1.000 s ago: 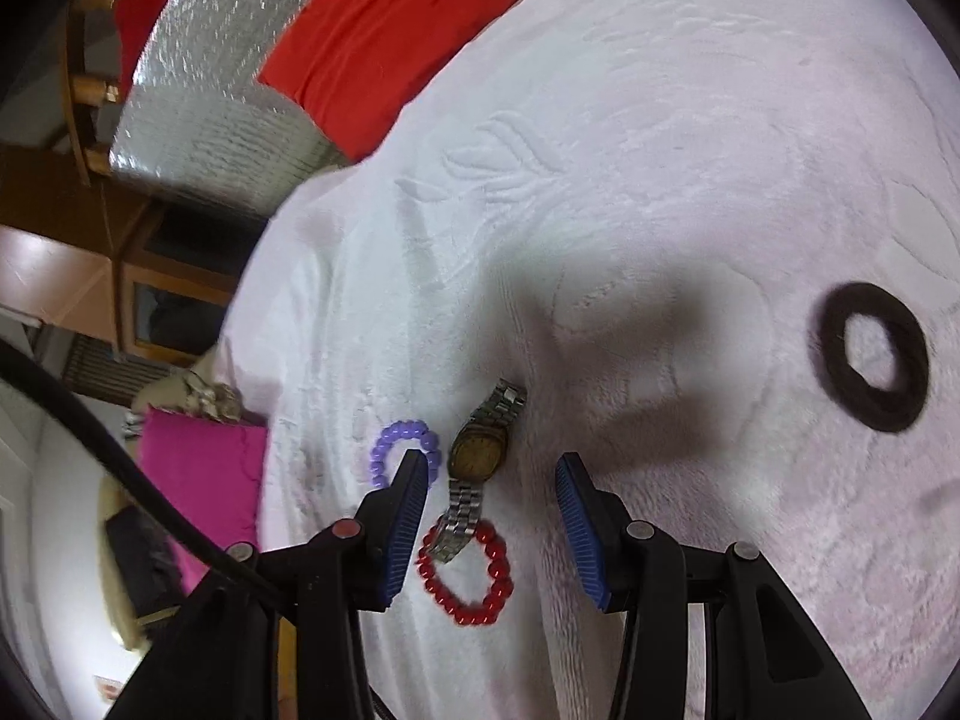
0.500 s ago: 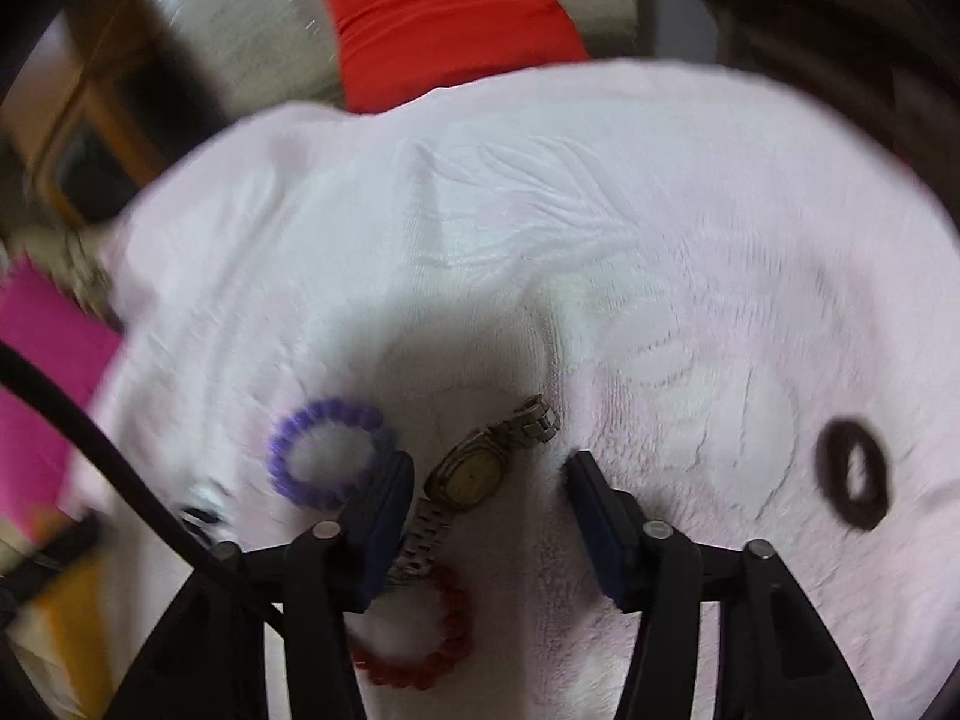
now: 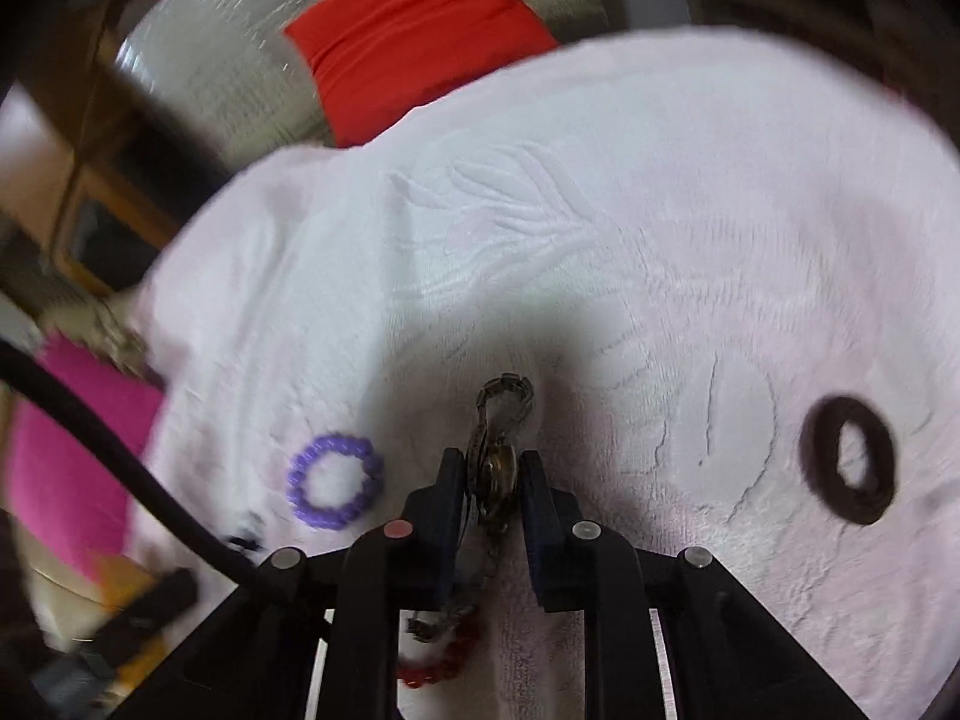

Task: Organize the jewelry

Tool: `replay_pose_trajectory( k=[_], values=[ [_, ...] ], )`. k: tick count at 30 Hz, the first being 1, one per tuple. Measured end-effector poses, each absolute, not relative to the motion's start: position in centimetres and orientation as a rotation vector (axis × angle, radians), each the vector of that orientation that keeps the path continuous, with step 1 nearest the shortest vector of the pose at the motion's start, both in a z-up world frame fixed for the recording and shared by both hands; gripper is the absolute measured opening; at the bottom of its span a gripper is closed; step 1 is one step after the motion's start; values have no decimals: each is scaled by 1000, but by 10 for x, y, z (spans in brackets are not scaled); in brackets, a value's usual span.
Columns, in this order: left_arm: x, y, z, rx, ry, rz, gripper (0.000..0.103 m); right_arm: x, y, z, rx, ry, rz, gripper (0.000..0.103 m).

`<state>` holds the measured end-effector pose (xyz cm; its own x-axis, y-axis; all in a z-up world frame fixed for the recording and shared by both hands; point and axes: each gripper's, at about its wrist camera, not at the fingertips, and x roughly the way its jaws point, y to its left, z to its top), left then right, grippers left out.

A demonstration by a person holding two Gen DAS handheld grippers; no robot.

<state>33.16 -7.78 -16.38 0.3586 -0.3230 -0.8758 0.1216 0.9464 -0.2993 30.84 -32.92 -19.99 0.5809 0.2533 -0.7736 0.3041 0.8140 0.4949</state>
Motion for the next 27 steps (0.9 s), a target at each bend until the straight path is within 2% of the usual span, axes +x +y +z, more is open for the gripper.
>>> replay_pose_trajectory(
  k=[2, 3, 4, 13, 27],
  values=[
    [337, -81, -169, -178, 1172, -274, 44, 306, -341, -204, 742, 969, 10, 20],
    [340, -83, -173, -161, 1179, -268, 23, 304, -343, -204, 766, 966, 22, 20],
    [343, -84, -178, -150, 1195, -260, 9, 303, -346, -204, 787, 963, 37, 20],
    [335, -64, -173, -192, 1158, -267, 5, 294, -349, -189, 813, 903, 76, 14],
    [287, -30, -121, -270, 1046, -329, 5, 285, -383, -194, 949, 881, 120, 14]
  ],
)
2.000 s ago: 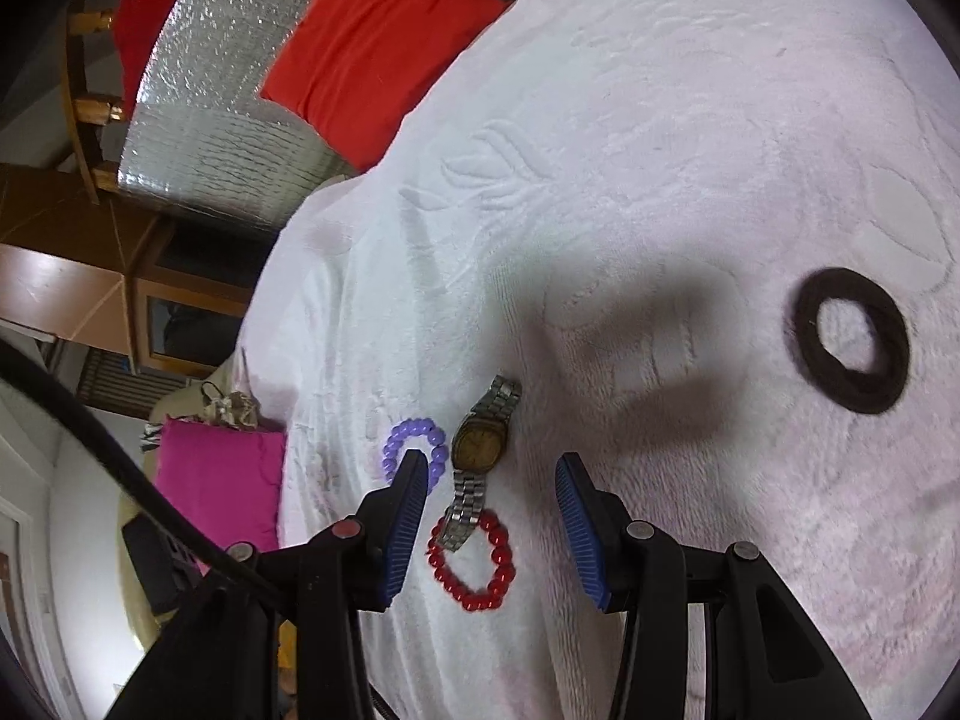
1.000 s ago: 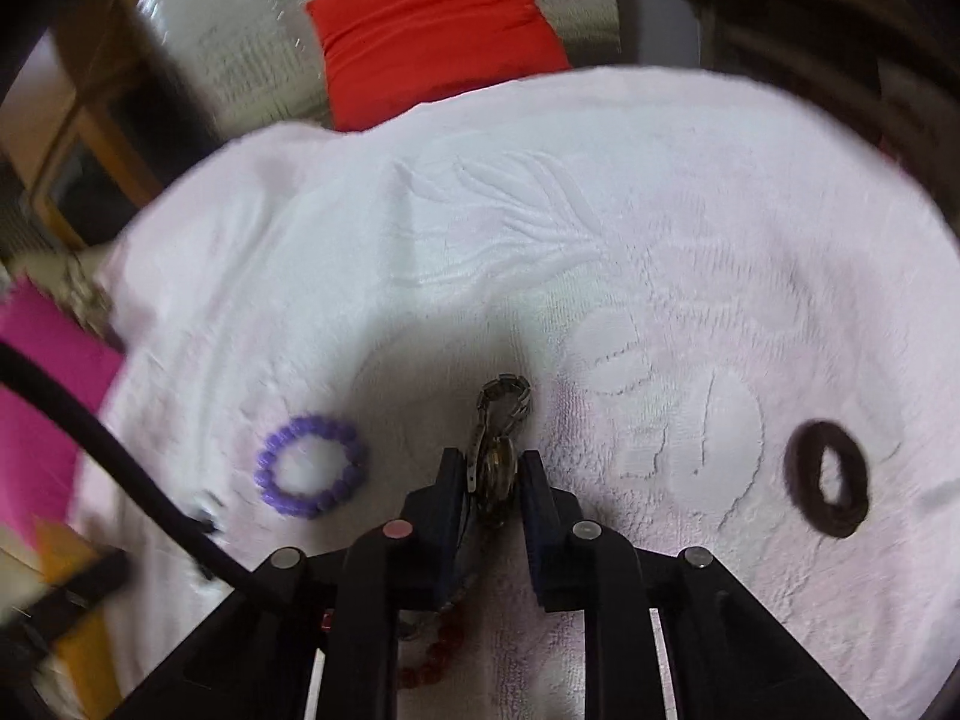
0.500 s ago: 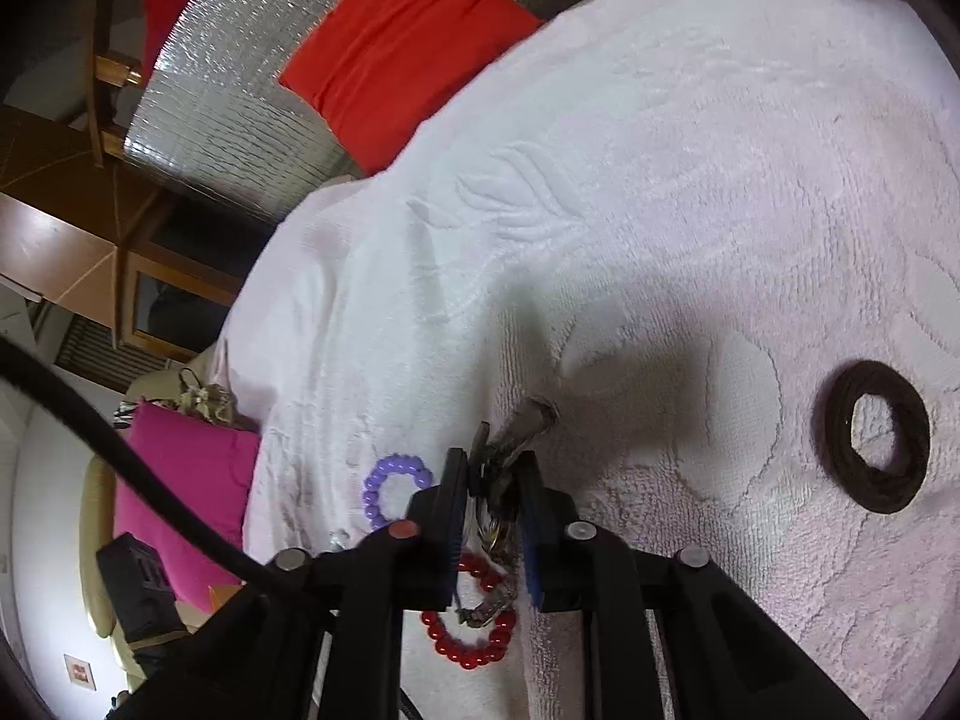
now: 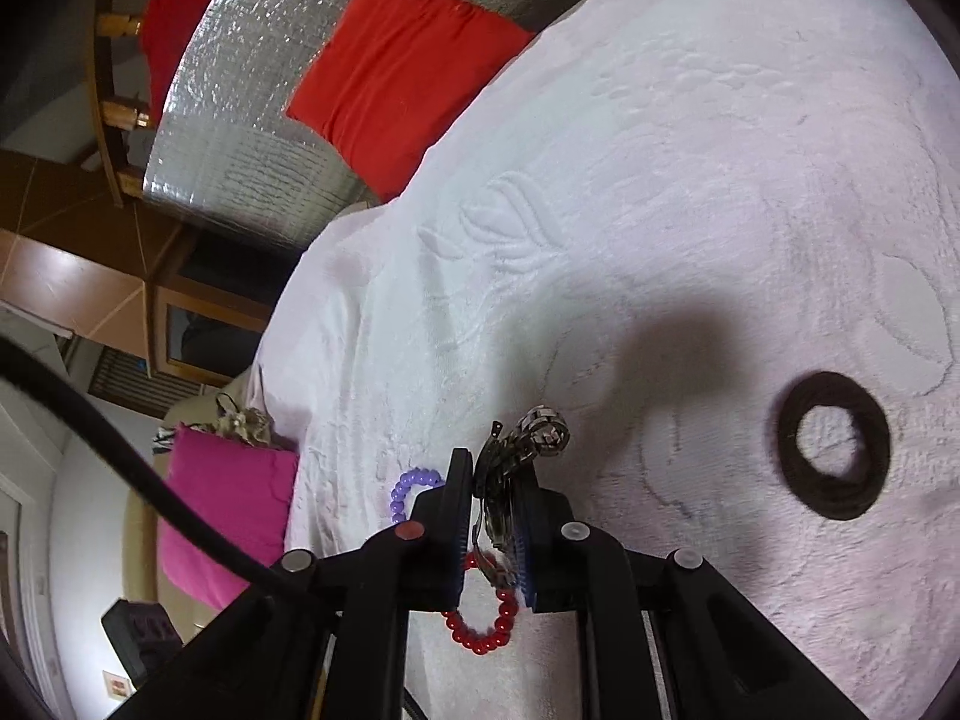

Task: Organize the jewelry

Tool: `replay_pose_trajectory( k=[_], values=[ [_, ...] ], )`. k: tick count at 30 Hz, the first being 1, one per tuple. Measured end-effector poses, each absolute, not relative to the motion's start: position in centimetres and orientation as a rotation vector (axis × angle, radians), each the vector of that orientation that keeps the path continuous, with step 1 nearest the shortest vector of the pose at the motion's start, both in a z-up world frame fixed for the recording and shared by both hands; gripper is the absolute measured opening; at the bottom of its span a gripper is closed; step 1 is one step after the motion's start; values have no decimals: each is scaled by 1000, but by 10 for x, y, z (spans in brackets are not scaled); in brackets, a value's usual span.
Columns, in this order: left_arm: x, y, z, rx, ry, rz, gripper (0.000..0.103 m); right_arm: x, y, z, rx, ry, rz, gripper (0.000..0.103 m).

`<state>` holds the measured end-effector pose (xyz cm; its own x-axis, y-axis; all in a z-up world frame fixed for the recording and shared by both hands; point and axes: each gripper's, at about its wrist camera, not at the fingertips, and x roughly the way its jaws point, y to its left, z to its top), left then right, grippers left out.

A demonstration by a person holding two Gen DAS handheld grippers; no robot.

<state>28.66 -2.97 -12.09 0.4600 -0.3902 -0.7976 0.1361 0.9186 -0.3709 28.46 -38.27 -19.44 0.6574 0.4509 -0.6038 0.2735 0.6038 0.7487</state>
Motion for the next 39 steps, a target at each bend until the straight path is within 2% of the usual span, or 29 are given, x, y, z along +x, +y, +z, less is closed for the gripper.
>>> replay_pose_trajectory(
  k=[5, 6, 8, 9, 10, 14, 18, 20, 22, 24, 30, 39],
  values=[
    [298, -31, -128, -283, 1074, -329, 6, 279, -392, -192, 984, 860, 139, 14],
    [301, -32, -131, -287, 1090, -322, 11, 279, -392, -191, 983, 858, 138, 14],
    [306, -37, -138, -284, 1117, -319, 30, 279, -390, -192, 986, 862, 141, 14],
    [307, -40, -141, -269, 1122, -304, 47, 280, -389, -192, 985, 866, 144, 14],
    [308, -43, -143, -255, 1124, -286, 59, 281, -387, -192, 979, 871, 144, 14],
    [316, -53, -153, -259, 1141, -272, 60, 284, -383, -193, 972, 880, 147, 14],
    [328, -70, -164, -202, 1143, -231, 59, 288, -379, -195, 964, 888, 148, 14],
    [331, -76, -170, -186, 1151, -221, 46, 288, -376, -195, 958, 893, 150, 14],
    [334, -81, -177, -162, 1173, -215, 17, 288, -374, -195, 950, 894, 152, 14],
    [336, -82, -182, -157, 1184, -203, 10, 288, -372, -194, 944, 893, 158, 14],
    [325, -73, -171, -161, 1137, -226, 5, 287, -365, -184, 923, 854, 193, 14],
    [289, -39, -119, -252, 1017, -284, 5, 278, -348, -157, 920, 717, 309, 14]
  ],
)
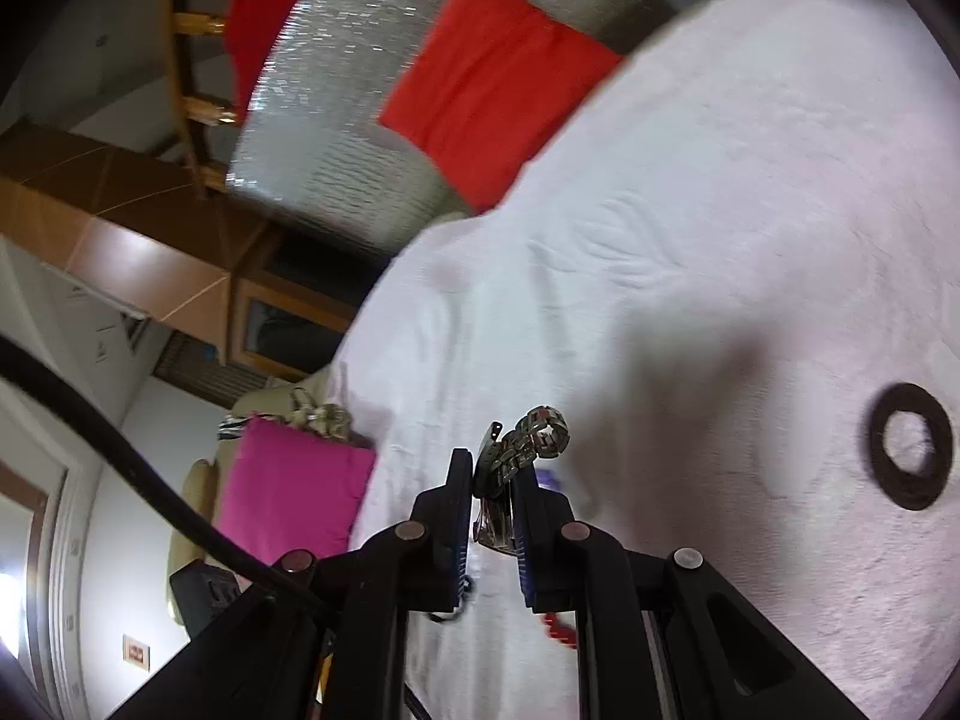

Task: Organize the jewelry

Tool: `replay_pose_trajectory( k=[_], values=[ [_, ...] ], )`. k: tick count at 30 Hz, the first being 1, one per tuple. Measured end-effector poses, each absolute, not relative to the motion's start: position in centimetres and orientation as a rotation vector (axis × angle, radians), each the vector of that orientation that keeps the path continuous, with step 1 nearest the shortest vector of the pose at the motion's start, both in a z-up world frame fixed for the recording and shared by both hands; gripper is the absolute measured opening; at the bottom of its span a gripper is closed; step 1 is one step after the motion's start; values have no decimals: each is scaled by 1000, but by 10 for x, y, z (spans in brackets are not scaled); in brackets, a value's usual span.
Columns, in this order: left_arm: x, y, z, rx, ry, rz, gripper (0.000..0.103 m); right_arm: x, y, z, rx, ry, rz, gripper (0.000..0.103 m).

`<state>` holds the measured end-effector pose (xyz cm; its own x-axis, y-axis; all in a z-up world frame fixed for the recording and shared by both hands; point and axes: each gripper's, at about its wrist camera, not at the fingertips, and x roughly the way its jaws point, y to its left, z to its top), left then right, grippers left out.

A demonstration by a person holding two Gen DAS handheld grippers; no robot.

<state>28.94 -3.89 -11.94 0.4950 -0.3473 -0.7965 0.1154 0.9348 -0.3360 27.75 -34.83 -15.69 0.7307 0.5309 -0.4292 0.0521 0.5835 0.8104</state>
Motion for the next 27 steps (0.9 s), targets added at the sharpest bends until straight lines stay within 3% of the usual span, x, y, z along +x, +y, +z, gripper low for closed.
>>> replay_pose_trajectory(
  k=[7, 8, 10, 12, 23, 26, 27],
  values=[
    [283, -40, -113, -243, 1035, -334, 7, 272, -334, -146, 917, 684, 337, 14],
    [283, -41, -119, -246, 1061, -337, 10, 272, -333, -147, 915, 687, 339, 14],
    [283, -46, -138, -259, 1112, -333, 33, 274, -333, -148, 913, 694, 338, 14],
    [281, -51, -152, -250, 1141, -302, 40, 273, -333, -148, 906, 698, 333, 14],
    [300, -74, -184, -263, 1152, -191, 40, 272, -345, -153, 908, 703, 315, 14],
    [304, -72, -189, -268, 1163, -185, 12, 274, -344, -153, 907, 709, 320, 14],
    [304, -71, -190, -268, 1164, -186, 11, 274, -343, -153, 904, 711, 320, 14]
  ],
)
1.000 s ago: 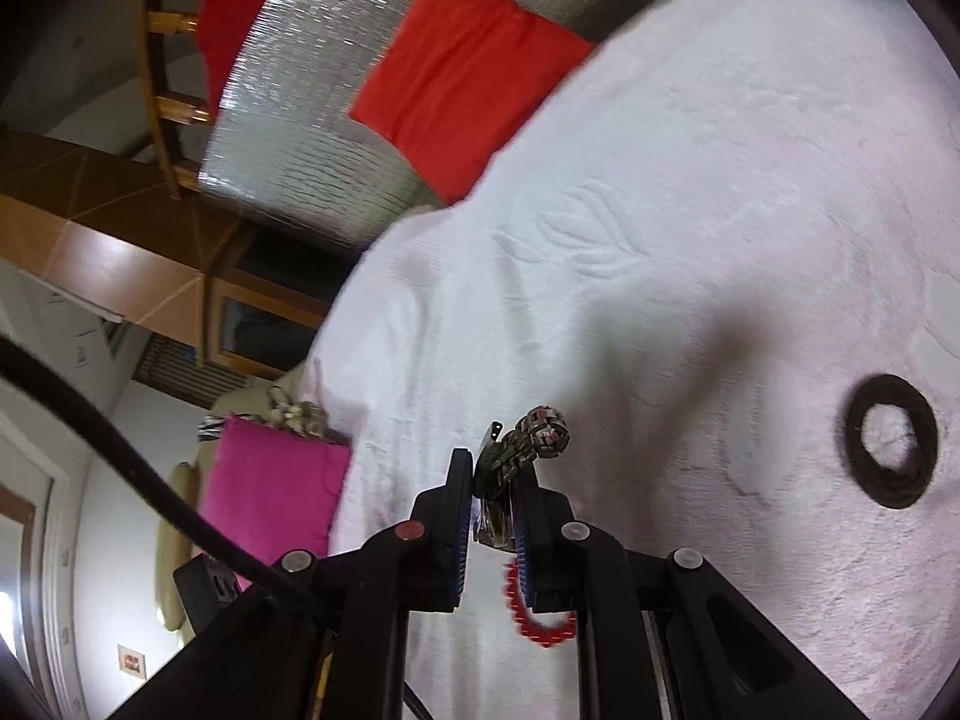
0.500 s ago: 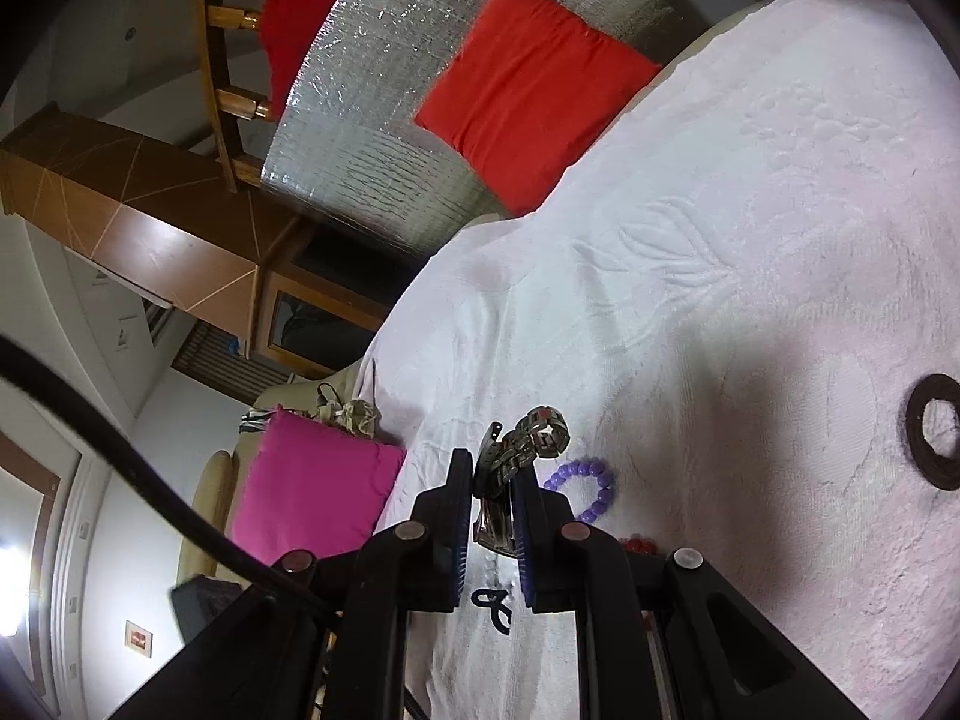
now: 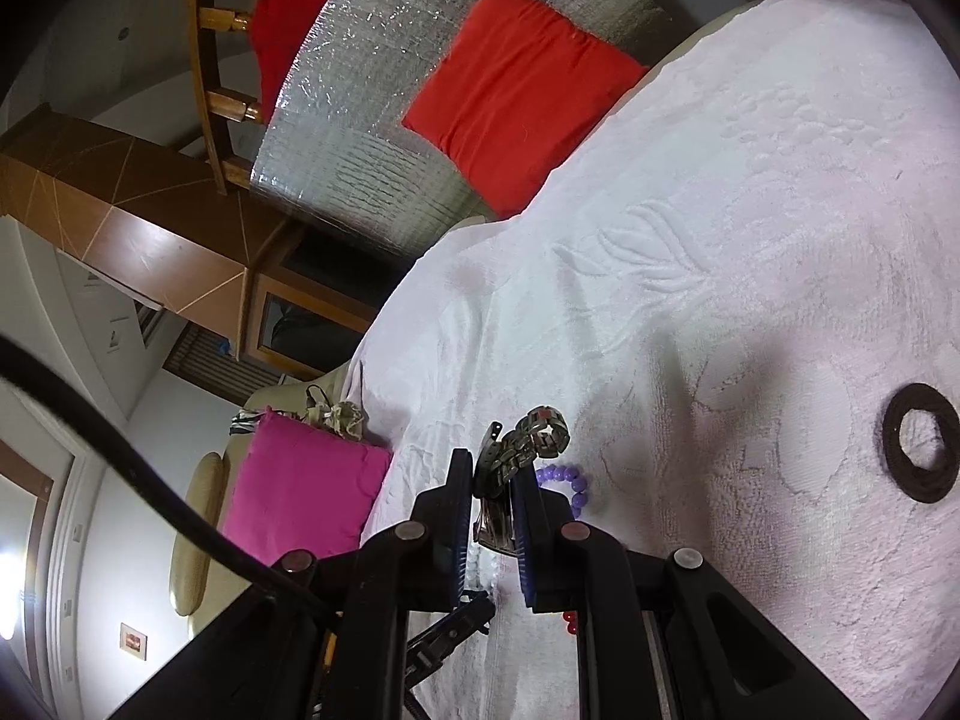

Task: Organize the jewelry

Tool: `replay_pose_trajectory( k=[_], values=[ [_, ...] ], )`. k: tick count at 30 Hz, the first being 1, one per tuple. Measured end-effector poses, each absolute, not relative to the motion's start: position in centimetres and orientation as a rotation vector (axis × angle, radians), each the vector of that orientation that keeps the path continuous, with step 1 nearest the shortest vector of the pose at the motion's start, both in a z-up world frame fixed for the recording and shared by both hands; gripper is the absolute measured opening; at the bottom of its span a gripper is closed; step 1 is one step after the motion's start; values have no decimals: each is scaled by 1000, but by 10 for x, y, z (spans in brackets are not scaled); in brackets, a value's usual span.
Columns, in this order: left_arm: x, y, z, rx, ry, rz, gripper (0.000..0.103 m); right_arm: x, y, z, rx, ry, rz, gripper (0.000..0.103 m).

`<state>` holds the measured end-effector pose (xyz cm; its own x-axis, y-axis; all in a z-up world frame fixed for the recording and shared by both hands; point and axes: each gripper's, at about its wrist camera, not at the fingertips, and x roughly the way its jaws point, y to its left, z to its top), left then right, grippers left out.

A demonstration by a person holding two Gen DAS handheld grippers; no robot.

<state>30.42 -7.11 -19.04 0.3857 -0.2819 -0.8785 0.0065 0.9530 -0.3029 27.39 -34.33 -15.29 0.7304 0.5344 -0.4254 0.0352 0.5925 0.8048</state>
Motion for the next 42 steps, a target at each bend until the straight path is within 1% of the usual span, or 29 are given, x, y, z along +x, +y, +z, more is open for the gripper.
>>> replay_pose_trajectory(
  k=[4, 8, 14, 18, 20, 21, 22, 24, 25, 33, 34, 36, 42],
  values=[
    [300, -64, -187, -274, 1144, -200, 6, 275, -339, -152, 893, 714, 329, 14],
    [289, -47, -167, -300, 1099, -219, 6, 274, -333, -150, 886, 710, 345, 14],
    [268, -10, -124, -330, 997, -226, 6, 274, -303, -142, 842, 699, 419, 14],
    [267, -10, -123, -335, 1015, -240, 6, 273, -280, -139, 818, 690, 432, 14],
    [269, -19, -135, -336, 1059, -252, 9, 271, -276, -138, 815, 684, 432, 14],
    [269, -24, -141, -340, 1086, -260, 15, 271, -276, -138, 816, 682, 431, 14],
    [273, -29, -147, -343, 1104, -262, 24, 270, -277, -138, 817, 681, 426, 14],
    [280, -38, -157, -351, 1129, -253, 35, 270, -279, -139, 813, 683, 418, 14],
    [283, -44, -164, -367, 1144, -255, 36, 269, -281, -140, 811, 685, 415, 14],
    [303, -66, -180, -385, 1157, -232, 35, 273, -306, -147, 854, 686, 377, 14],
    [305, -68, -181, -378, 1154, -224, 28, 274, -308, -147, 858, 687, 375, 14],
    [308, -70, -185, -361, 1167, -214, 20, 275, -309, -148, 862, 691, 370, 14],
    [309, -67, -197, -367, 1193, -184, 19, 275, -311, -150, 865, 701, 362, 14]
  ],
)
